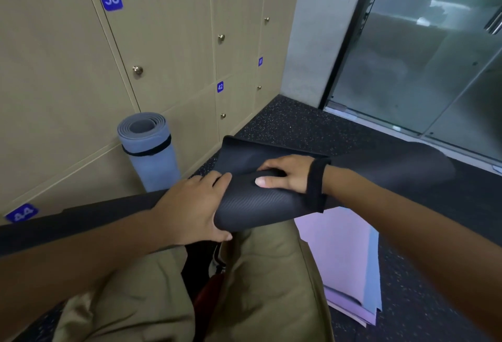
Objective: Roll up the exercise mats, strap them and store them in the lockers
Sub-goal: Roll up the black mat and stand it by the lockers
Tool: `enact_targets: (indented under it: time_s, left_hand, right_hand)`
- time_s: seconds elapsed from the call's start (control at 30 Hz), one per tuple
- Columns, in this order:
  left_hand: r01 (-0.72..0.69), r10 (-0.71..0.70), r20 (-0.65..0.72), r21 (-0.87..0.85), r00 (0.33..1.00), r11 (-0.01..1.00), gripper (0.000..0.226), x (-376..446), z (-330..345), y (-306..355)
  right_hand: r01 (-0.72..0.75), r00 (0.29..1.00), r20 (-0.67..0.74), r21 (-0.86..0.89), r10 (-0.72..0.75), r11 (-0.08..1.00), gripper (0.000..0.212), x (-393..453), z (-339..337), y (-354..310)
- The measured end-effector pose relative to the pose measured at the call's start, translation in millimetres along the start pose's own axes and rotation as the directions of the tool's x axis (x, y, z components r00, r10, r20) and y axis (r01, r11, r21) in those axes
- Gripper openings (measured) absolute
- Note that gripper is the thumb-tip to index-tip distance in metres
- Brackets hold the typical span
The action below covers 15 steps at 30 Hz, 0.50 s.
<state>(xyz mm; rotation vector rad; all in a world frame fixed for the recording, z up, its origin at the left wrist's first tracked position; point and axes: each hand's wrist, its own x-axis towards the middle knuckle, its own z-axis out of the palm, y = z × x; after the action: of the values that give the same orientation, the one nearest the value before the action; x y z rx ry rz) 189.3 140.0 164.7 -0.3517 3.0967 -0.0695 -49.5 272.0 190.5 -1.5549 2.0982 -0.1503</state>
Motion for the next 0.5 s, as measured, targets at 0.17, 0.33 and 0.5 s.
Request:
enact_targets:
  time_s: [0.17, 0.33, 0.5]
  left_hand:
    - [0.079, -0.02, 0.181, -0.327, 0.983, 0.942, 0.101, 26, -14, -19]
    - [0.187, 0.052, 0.373, -0.576, 0.926, 0.796, 0.084, 54, -21, -38]
    - [0.312, 0.076, 0.516, -0.622, 0.853, 0.718, 0.094, 75, -19, -46]
  right_hand:
    - [0.133, 0.904, -0.355, -0.294, -0.237, 0.947, 0.09, -14, 13, 0]
    - [0.099, 0.905, -0.31, -0.512, -0.291, 0.853, 0.126, -17, 35, 8]
    - [0.077, 0.953, -0.229, -0.449, -0.198, 0.89, 0.12, 5, 26, 18]
